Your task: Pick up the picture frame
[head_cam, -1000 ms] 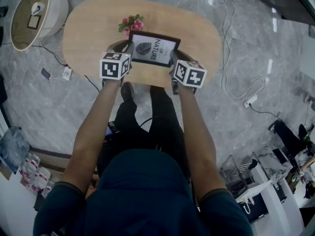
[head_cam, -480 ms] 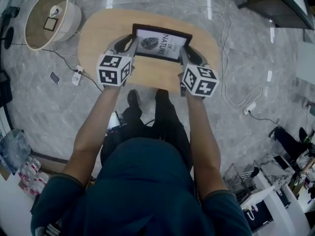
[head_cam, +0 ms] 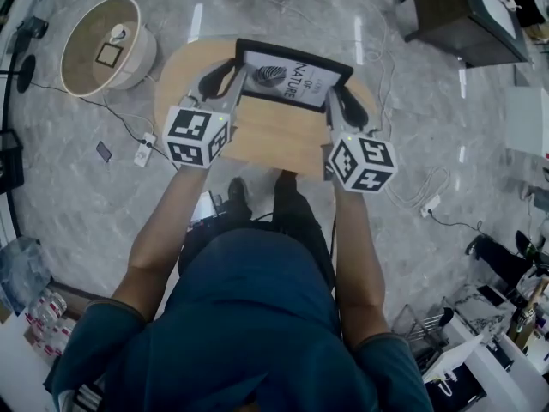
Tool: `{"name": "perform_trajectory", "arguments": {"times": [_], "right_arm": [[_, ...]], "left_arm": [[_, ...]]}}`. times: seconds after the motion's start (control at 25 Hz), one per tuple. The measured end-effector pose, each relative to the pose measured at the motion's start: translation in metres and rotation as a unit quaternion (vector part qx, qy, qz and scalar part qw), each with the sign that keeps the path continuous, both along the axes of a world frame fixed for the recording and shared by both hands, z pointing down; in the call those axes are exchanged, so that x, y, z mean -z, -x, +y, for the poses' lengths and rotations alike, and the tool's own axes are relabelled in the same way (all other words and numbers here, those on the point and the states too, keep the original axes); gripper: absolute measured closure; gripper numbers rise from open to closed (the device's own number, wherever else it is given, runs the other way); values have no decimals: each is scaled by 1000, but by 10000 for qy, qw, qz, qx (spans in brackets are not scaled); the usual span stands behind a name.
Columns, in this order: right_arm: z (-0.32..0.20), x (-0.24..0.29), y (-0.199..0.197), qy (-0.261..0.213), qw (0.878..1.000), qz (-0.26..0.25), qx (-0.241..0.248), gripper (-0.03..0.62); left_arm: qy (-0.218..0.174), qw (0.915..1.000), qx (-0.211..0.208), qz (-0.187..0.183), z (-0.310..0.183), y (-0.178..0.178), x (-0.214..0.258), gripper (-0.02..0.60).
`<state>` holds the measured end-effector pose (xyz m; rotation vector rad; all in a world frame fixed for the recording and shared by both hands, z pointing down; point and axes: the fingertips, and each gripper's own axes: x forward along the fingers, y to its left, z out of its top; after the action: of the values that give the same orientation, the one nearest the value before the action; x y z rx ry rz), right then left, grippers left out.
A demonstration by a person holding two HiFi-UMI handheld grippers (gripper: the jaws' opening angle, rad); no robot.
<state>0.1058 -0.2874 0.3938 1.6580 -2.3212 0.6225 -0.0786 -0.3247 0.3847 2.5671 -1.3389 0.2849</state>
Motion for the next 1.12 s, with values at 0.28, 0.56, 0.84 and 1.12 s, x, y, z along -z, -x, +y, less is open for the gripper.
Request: {"name": "perform_trajectory", "arguments": {"times": [0.28, 0.56, 0.84, 1.12], "right_arm": [[25, 84, 16, -762, 9971, 82, -2, 510], [61, 149, 32, -1446, 9889, 335, 3, 511], [93, 183, 38, -1813, 9821, 506, -11, 511], [108, 193, 42, -1904, 9803, 534, -45, 511]], "left_arm": [[-898, 9958, -138, 114, 25, 16, 91, 512], [-1538, 9875, -196, 290, 63, 32, 150, 512], [-1944, 9797, -301, 393, 96, 38, 182, 510], [-2036, 9775, -352, 430, 109, 42, 192, 510]]}}
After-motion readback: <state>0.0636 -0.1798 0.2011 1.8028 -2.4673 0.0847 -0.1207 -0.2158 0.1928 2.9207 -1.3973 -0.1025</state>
